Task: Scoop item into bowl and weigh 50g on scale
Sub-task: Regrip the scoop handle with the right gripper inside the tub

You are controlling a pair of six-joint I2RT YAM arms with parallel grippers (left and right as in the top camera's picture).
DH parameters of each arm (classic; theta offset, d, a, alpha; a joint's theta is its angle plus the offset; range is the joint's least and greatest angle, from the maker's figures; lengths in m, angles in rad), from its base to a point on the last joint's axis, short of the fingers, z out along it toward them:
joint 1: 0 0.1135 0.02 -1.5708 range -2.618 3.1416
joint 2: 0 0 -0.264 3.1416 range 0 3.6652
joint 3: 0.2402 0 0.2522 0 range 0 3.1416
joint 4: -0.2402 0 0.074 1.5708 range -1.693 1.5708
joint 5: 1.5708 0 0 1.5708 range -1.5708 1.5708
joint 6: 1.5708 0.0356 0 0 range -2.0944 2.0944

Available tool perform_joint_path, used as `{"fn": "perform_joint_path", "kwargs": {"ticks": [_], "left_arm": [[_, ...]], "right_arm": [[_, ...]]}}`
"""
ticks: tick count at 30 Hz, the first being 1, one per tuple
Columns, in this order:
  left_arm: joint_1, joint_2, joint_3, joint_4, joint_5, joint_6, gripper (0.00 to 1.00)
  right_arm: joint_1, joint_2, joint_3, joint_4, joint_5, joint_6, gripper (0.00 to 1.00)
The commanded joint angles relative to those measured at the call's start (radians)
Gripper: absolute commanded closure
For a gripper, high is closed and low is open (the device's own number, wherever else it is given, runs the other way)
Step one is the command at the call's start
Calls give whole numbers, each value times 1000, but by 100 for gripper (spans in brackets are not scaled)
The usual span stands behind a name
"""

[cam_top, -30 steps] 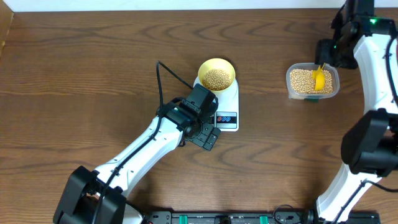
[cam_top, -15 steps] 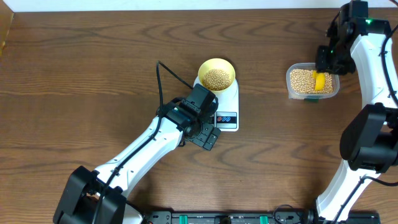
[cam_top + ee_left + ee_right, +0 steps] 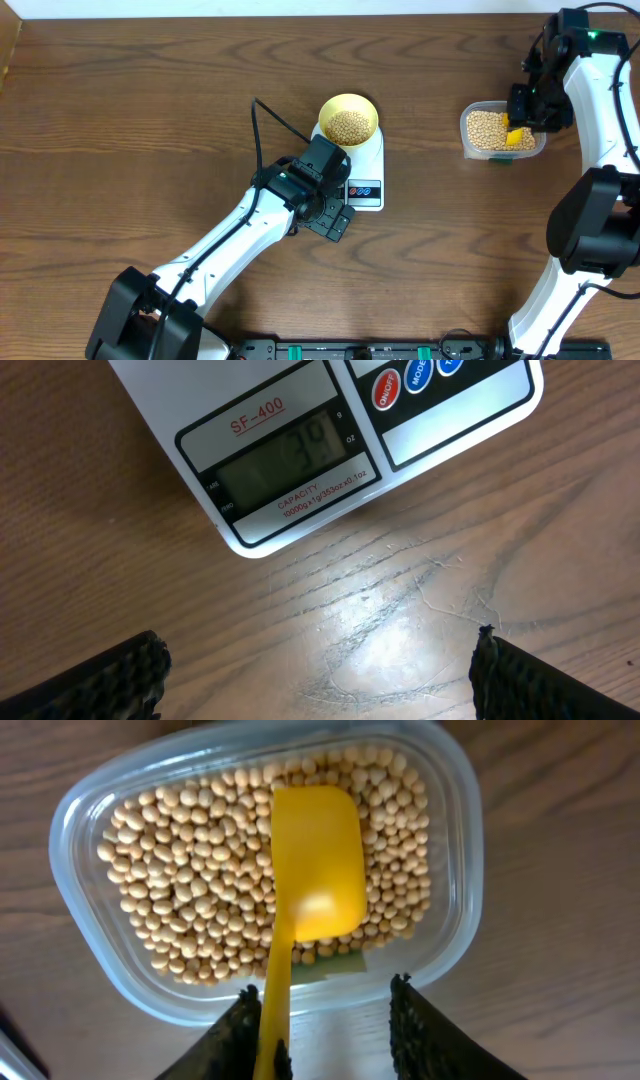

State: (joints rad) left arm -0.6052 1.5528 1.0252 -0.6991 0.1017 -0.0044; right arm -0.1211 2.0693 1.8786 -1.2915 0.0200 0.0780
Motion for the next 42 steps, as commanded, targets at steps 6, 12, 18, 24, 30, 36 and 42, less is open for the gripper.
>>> {"fn": "perform_joint_path", "kwargs": {"ticks": [6, 12, 18, 24, 30, 36, 42], "left_arm": [[0, -2, 7, -3, -9, -15, 2], [0, -2, 7, -3, -9, -15, 2], [0, -2, 7, -3, -8, -15, 2], [0, -2, 7, -3, -8, -15, 2], [0, -2, 7, -3, -8, -15, 2], [0, -2, 7, -3, -8, -15, 2], [0, -2, 7, -3, -8, -15, 2]], "right_arm": [[5, 2, -27, 30, -27, 3, 57], [5, 2, -65, 79, -26, 3, 59], [5, 2, -65, 86, -26, 3, 75], [5, 2, -65, 86, -26, 3, 80], [5, 2, -65, 87, -27, 4, 77], [5, 2, -65, 87, -27, 3, 73], [5, 2, -65, 93, -26, 2, 89]]}}
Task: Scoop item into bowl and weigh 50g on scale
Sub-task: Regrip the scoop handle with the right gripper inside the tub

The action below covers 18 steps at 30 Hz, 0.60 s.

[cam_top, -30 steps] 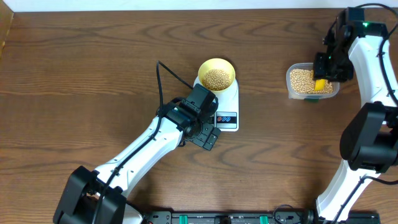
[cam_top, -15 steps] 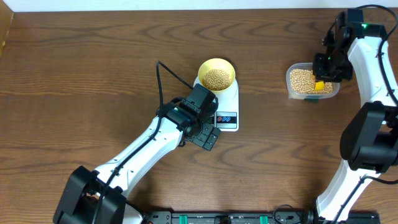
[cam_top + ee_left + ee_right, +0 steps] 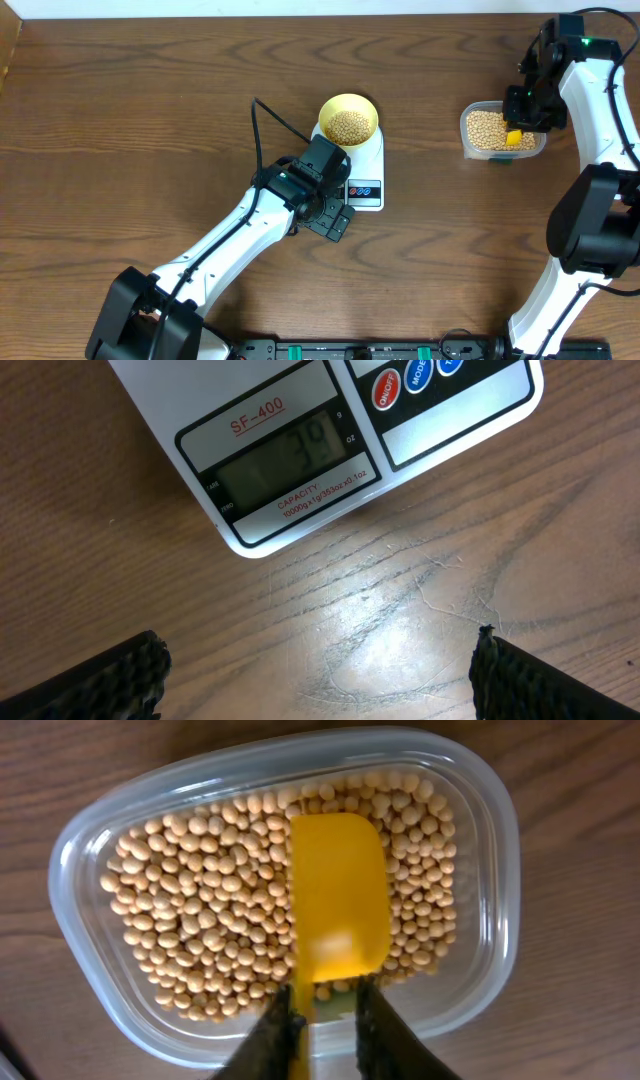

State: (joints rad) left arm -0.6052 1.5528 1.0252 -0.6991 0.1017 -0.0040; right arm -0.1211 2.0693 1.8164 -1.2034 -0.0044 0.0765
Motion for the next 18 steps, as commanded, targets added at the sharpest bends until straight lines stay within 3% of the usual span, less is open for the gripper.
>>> {"fn": "perform_joint_path", "kwargs": {"ticks": [1, 9, 18], "left_arm": [[0, -2, 7, -3, -8, -16, 2], [0, -2, 7, -3, -9, -16, 2], [0, -2, 7, -3, -8, -16, 2]], "right_arm": [[4, 2, -3, 8, -1, -8, 99], [-18, 2, -3, 24, -27, -114, 99], [-85, 2, -8, 50, -305, -198, 99]]}}
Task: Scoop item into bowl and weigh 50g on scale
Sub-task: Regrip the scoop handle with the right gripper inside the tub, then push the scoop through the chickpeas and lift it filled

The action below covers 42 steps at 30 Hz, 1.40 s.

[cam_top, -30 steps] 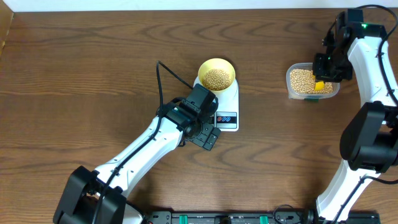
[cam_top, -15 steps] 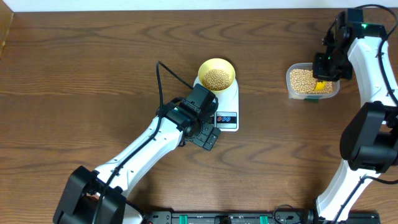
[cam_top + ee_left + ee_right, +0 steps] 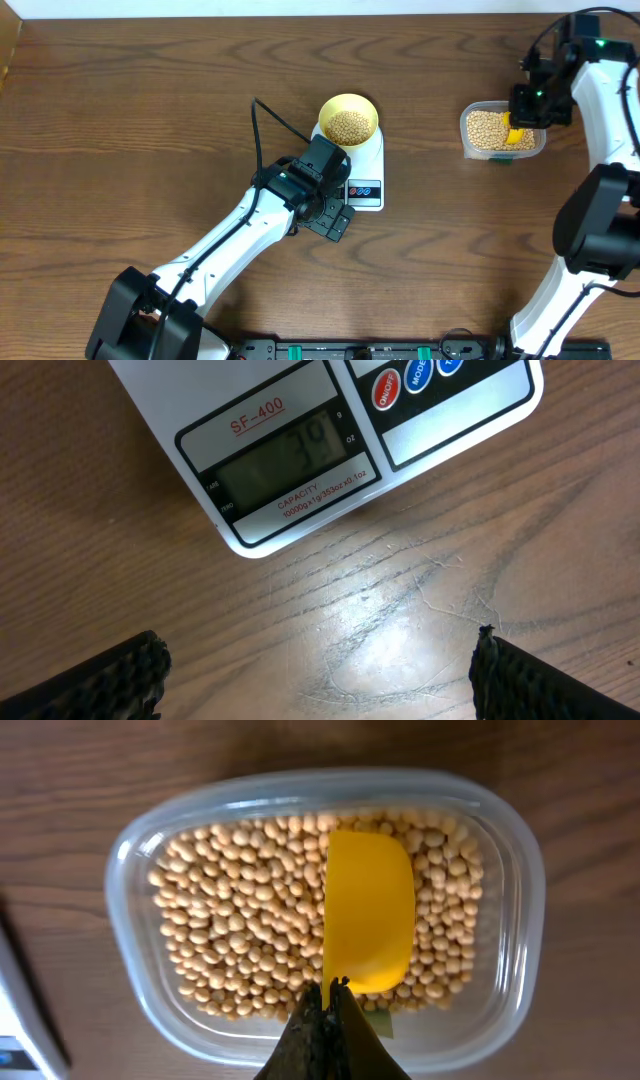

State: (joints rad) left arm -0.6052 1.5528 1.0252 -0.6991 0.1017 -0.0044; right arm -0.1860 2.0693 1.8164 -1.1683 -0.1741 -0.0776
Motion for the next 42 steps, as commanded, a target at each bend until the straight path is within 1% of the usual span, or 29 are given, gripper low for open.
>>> {"fn": "perform_joint_path", "kwargs": {"ticks": [1, 11, 16, 22, 29, 38, 42], "left_arm": [[0, -2, 7, -3, -8, -15, 2], [0, -2, 7, -3, -8, -15, 2], [0, -2, 7, -3, -9, -15, 2], [0, -2, 7, -3, -8, -15, 2], [0, -2, 7, -3, -8, -15, 2], [0, -2, 7, -3, -8, -15, 2], [0, -2, 7, -3, -8, -15, 2]], "right_arm": [[-25, 2, -14, 22, -161, -44, 99], [-32, 2, -93, 76, -185, -63, 99], [-58, 2, -121, 87, -314, -117, 99], [-112, 2, -122, 80, -439, -131, 99], [-169, 2, -122, 71, -544, -142, 99], [-232, 2, -122, 26, -584, -141, 99], [-271, 2, -122, 20, -672, -141, 99]]}}
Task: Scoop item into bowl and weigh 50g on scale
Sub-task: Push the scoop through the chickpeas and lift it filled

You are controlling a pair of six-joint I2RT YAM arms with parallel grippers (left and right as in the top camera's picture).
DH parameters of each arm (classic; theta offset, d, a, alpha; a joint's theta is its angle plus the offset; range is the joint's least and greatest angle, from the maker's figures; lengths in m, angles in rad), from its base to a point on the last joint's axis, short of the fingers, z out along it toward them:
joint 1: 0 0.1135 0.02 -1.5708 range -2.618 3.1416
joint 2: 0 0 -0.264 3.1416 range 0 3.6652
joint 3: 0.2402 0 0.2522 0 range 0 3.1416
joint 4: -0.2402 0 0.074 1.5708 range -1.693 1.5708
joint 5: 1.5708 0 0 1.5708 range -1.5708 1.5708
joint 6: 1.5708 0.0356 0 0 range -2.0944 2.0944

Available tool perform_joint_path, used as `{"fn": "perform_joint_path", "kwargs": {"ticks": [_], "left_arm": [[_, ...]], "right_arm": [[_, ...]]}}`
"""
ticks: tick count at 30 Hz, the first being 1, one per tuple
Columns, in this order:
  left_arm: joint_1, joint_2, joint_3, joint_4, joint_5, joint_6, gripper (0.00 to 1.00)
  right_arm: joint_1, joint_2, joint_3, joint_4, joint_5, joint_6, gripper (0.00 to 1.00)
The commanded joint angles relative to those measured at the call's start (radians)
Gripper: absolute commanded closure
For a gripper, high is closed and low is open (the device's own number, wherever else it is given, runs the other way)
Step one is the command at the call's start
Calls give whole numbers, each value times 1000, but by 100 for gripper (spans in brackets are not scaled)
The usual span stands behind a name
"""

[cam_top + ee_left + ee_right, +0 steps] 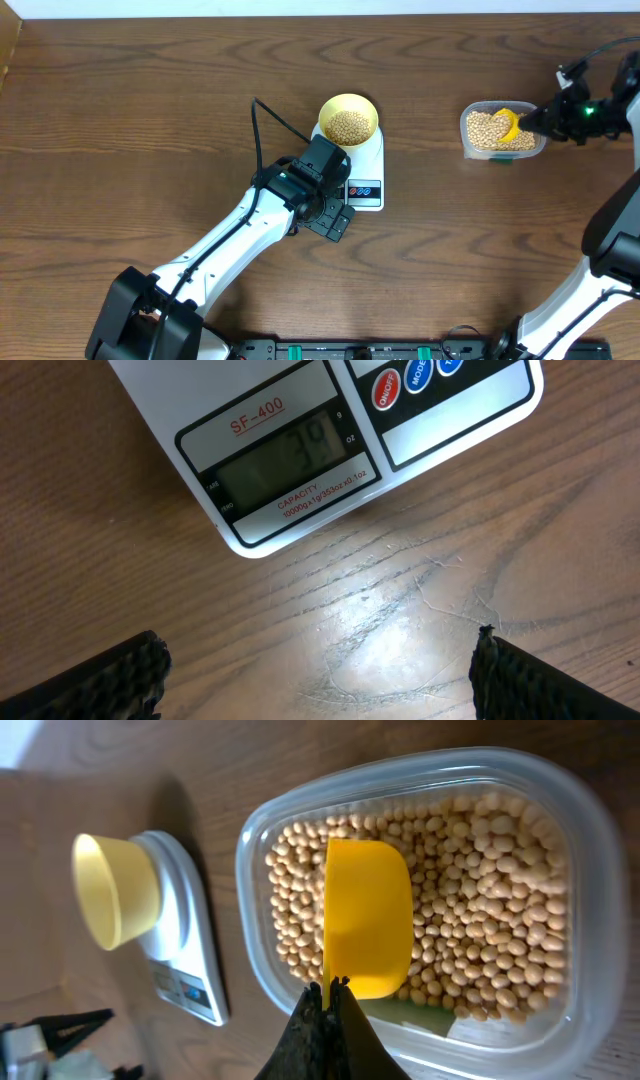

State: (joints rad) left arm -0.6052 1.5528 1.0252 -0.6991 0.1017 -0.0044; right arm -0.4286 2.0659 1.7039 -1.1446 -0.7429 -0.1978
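The yellow scoop (368, 915) hangs over the soybeans in the clear plastic container (585, 870), and no beans show on the face I see. My right gripper (328, 988) is shut on its thin handle. From overhead the scoop (507, 122) sits at the container's (478, 148) right side, with the right gripper (533, 120) just beyond it. A yellow bowl (348, 122) of soybeans stands on the white scale (368, 170). The scale's display (290, 460) reads 39. My left gripper (320, 672) is open above bare wood in front of the scale.
The yellow bowl (115, 888) and the scale (190, 975) lie left of the container in the right wrist view. A black cable (262, 125) runs from the left arm toward the scale. The wooden table (150, 110) spreads around everything.
My right wrist has turned and the arm now reaches in from the right, still shut on the scoop handle over the beans. The left gripper and the reading of 39 are unchanged.
The scoop lay on the beans with my right fingers apart beside its handle. Then the fingers stood closer around the handle, then shut on it. Now the wrist is turned with the scoop held. The left gripper stayed open by the scale, reading 39.
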Motion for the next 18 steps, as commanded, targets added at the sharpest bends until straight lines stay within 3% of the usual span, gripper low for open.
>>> {"fn": "perform_joint_path", "kwargs": {"ticks": [1, 18], "left_arm": [[0, -2, 7, -3, -9, -15, 2], [0, -2, 7, -3, -8, -15, 2]], "right_arm": [[-37, 6, -9, -4, -120, -21, 99], [-100, 6, -9, -19, -259, -20, 99]]}}
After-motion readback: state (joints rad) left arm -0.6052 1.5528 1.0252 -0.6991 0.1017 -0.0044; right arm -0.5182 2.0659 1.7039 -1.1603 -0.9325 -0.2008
